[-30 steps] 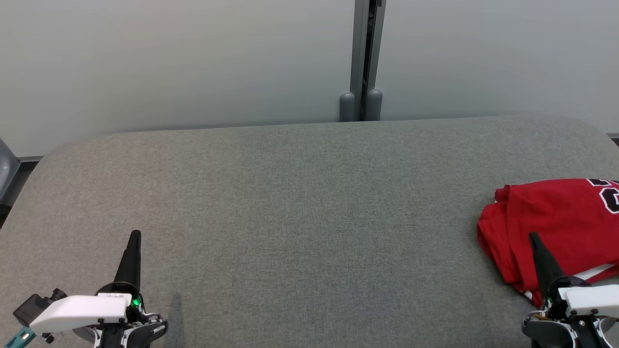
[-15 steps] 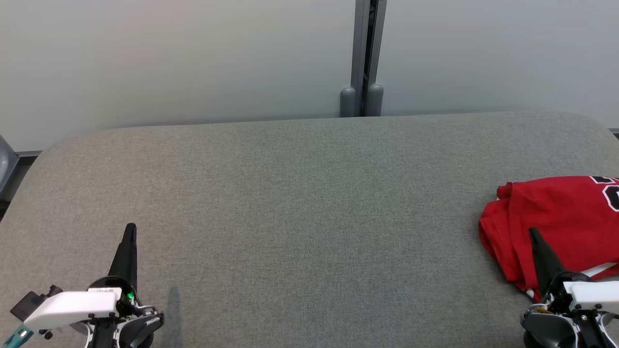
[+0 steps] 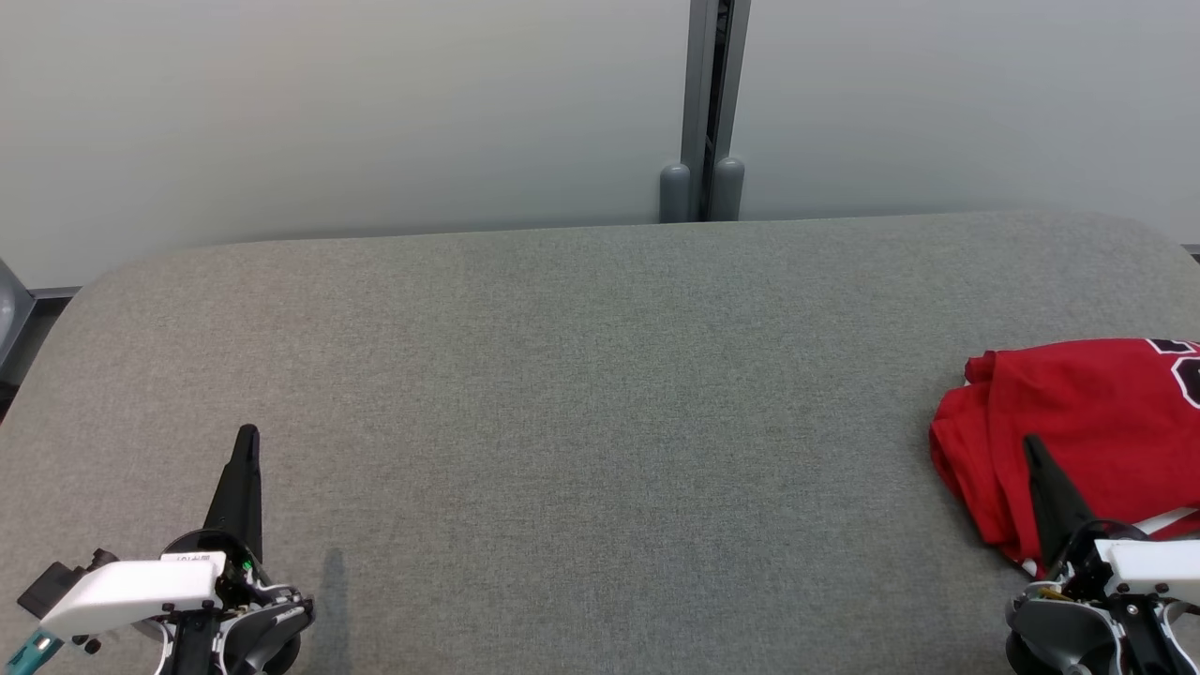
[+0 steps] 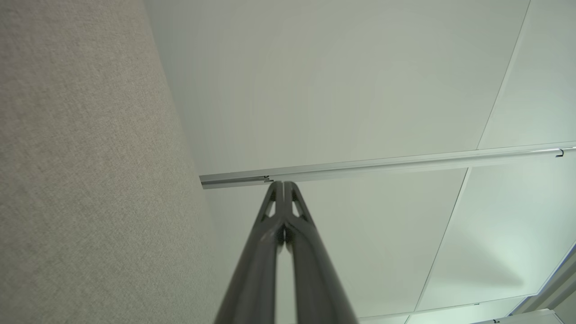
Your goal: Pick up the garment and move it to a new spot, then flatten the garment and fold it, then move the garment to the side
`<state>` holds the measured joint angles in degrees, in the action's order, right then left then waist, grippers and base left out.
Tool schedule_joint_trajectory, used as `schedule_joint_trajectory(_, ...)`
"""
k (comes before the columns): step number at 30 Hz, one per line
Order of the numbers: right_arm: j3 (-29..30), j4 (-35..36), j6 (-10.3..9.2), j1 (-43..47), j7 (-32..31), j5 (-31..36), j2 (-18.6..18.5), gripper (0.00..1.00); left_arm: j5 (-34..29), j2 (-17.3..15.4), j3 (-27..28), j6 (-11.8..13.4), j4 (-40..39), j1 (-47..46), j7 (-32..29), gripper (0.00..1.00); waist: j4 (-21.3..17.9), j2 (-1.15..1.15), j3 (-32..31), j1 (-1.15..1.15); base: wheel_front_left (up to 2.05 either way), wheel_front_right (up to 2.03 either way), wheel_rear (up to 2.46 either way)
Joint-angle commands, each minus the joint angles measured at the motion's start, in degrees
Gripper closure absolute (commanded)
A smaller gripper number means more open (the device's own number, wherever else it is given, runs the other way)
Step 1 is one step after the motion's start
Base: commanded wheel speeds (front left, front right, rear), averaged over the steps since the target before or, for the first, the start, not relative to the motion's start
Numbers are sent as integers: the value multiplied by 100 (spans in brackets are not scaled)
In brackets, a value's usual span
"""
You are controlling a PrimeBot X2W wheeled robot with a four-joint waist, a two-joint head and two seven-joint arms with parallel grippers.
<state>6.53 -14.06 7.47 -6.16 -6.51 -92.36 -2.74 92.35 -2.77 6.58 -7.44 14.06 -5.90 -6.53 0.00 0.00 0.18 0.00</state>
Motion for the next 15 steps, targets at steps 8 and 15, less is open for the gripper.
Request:
schedule_joint_trajectory(8,12,-14,4,-32,-11,-10,-20,100,7,-13,21,-18,7,-78,-23,100,0,0,0,0,0,0,0)
schedule_joint_trajectory(15,12,-14,4,-32,-12,-9,-21,100,8,-13,20,-18,6,-77,-24,100,0,0,0,0,0,0,0)
